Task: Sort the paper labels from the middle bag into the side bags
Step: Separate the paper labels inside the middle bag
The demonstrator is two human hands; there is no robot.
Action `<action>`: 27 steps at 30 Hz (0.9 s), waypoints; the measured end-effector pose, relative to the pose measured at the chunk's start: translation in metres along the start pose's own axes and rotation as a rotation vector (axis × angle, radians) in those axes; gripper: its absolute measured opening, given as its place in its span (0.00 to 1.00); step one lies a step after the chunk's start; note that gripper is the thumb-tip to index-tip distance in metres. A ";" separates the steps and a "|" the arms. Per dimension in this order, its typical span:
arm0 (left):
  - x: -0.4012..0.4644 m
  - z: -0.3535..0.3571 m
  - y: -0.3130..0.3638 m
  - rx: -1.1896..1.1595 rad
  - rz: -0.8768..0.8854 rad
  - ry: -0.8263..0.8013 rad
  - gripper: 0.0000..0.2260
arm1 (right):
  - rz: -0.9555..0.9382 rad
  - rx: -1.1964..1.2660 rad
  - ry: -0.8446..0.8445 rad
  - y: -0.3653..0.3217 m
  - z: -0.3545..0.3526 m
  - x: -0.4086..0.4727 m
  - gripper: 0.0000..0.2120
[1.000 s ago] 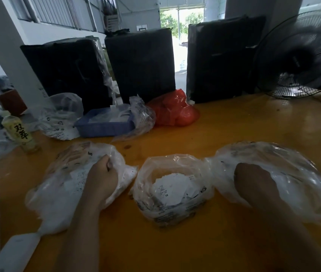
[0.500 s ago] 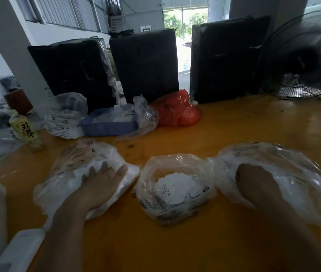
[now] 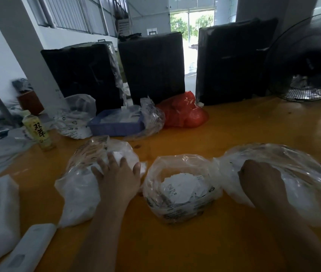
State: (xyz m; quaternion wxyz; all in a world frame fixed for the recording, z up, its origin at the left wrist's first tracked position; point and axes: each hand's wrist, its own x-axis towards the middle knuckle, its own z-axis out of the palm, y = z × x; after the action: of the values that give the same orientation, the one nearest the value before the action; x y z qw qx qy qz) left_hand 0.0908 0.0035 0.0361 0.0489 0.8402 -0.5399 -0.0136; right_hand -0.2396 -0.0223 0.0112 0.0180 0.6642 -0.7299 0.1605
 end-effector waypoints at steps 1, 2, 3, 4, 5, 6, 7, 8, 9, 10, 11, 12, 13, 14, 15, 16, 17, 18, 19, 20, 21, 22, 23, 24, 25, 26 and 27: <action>-0.006 -0.003 -0.002 0.001 -0.008 0.037 0.32 | -0.012 0.000 0.032 -0.001 -0.001 0.000 0.13; -0.012 -0.005 -0.004 -0.007 -0.008 0.074 0.32 | -0.021 0.001 0.066 -0.002 -0.002 0.000 0.14; -0.017 -0.008 -0.003 -0.023 -0.002 0.113 0.31 | -0.029 0.010 0.097 -0.004 -0.004 0.000 0.14; -0.022 -0.009 -0.002 -0.048 0.008 0.162 0.30 | -0.040 0.034 0.125 -0.006 -0.005 0.000 0.14; -0.026 -0.010 0.001 -0.088 0.025 0.220 0.28 | -0.057 0.081 0.157 -0.009 -0.005 0.000 0.13; -0.031 -0.010 0.005 -0.153 0.060 0.304 0.25 | -0.078 0.149 0.190 -0.012 -0.005 -0.001 0.12; -0.035 -0.007 0.010 -0.240 0.123 0.415 0.21 | -0.099 0.228 0.218 -0.016 -0.005 -0.002 0.10; -0.039 -0.004 0.017 -0.338 0.206 0.529 0.17 | -0.121 0.300 0.233 -0.020 -0.004 -0.004 0.09; -0.044 -0.001 0.026 -0.424 0.293 0.605 0.14 | -0.149 0.358 0.238 -0.026 -0.002 -0.006 0.08; -0.049 0.004 0.036 -0.491 0.383 0.635 0.13 | -0.186 0.404 0.240 -0.031 0.001 -0.007 0.07; -0.054 0.009 0.046 -0.558 0.470 0.608 0.14 | -0.237 0.448 0.244 -0.037 0.004 -0.009 0.06; -0.058 0.014 0.055 -0.636 0.530 0.519 0.14 | -0.292 0.488 0.254 -0.043 0.008 -0.012 0.05; -0.061 0.020 0.061 -0.722 0.557 0.382 0.15 | -0.346 0.525 0.265 -0.049 0.012 -0.015 0.05; -0.063 0.026 0.065 -0.820 0.560 0.222 0.16 | -0.400 0.549 0.274 -0.054 0.016 -0.018 0.05; -0.063 0.032 0.067 -0.932 0.545 0.070 0.18 | -0.463 0.560 0.276 -0.059 0.019 -0.021 0.05; -0.063 0.037 0.067 -1.047 0.523 -0.059 0.20 | -0.529 0.565 0.259 -0.063 0.023 -0.024 0.06; -0.062 0.043 0.065 -1.144 0.500 -0.158 0.21 | -0.584 0.578 0.216 -0.066 0.026 -0.026 0.07; -0.061 0.048 0.064 -1.221 0.480 -0.223 0.20 | -0.612 0.602 0.154 -0.070 0.028 -0.028 0.09; -0.059 0.052 0.062 -1.273 0.461 -0.251 0.19 | -0.615 0.633 0.097 -0.072 0.030 -0.029 0.11; -0.058 0.055 0.060 -1.307 0.436 -0.256 0.18 | -0.602 0.659 0.062 -0.073 0.031 -0.030 0.13; -0.057 0.058 0.058 -1.332 0.411 -0.260 0.19 | -0.583 0.679 0.047 -0.074 0.032 -0.030 0.14; -0.056 0.060 0.057 -1.343 0.387 -0.267 0.21 | -0.564 0.696 0.045 -0.075 0.033 -0.031 0.12; -0.055 0.062 0.054 -1.339 0.371 -0.277 0.23 | -0.546 0.722 0.056 -0.076 0.034 -0.031 0.09; -0.054 0.063 0.052 -1.320 0.367 -0.281 0.23 | -0.525 0.754 0.075 -0.077 0.035 -0.032 0.06; -0.053 0.063 0.051 -1.292 0.372 -0.275 0.22 | -0.501 0.790 0.095 -0.078 0.035 -0.034 0.04; -0.053 0.063 0.050 -1.265 0.382 -0.258 0.20 | -0.476 0.824 0.109 -0.079 0.034 -0.035 0.04; -0.053 0.063 0.050 -1.254 0.393 -0.238 0.18 | -0.457 0.853 0.118 -0.079 0.034 -0.035 0.06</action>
State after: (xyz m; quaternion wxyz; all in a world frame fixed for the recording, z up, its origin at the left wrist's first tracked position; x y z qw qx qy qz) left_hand 0.0188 0.0273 -0.0231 0.4698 0.5316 -0.5745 -0.4082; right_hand -0.1518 -0.0023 -0.0125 -0.1795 0.7455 -0.4321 0.4746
